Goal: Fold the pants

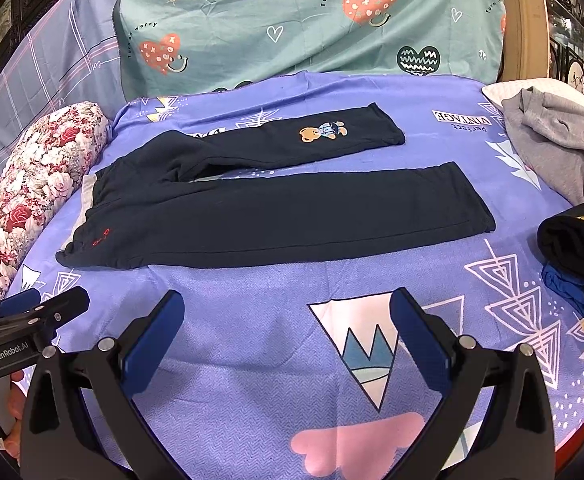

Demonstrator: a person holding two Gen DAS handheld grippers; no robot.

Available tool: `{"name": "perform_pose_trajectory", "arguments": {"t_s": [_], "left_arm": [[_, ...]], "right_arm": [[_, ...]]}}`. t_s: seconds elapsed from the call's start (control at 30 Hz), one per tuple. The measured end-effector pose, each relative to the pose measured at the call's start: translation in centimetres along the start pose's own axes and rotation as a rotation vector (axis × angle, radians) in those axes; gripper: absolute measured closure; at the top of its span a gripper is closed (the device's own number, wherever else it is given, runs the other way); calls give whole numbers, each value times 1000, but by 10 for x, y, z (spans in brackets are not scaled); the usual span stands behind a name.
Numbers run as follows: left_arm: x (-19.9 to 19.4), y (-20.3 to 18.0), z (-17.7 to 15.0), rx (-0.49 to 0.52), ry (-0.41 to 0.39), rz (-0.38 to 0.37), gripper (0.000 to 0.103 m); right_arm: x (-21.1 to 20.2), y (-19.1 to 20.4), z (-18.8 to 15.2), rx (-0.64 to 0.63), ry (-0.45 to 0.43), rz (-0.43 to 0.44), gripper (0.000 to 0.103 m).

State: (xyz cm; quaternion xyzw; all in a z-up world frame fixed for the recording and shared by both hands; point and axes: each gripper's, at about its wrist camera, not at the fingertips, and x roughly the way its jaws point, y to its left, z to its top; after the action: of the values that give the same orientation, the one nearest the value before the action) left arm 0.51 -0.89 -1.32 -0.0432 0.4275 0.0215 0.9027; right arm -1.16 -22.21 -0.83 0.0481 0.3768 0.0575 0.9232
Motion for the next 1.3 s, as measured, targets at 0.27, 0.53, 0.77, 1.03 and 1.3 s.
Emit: {"name": "perform_pose_trajectory", "arguments": {"t_s": [0.27, 0.53, 0.77, 1.03, 1.3], "left_arm": [[0, 1, -1, 0, 0, 2, 2], [0, 0, -2, 1, 2, -1, 2], [1, -1, -1, -1, 4, 1, 2], [3, -1, -1, 0, 3, -1, 2], [5, -1, -1, 5, 6, -2, 2]], "right_arm": [[0, 1, -1, -2, 1, 1, 1], [1, 1, -2, -2, 1, 2, 1], [2, 1, -2, -5, 5, 0, 1], [2, 2, -2, -5, 4, 1, 1], [5, 4, -4, -5, 9, 0, 1]]}}
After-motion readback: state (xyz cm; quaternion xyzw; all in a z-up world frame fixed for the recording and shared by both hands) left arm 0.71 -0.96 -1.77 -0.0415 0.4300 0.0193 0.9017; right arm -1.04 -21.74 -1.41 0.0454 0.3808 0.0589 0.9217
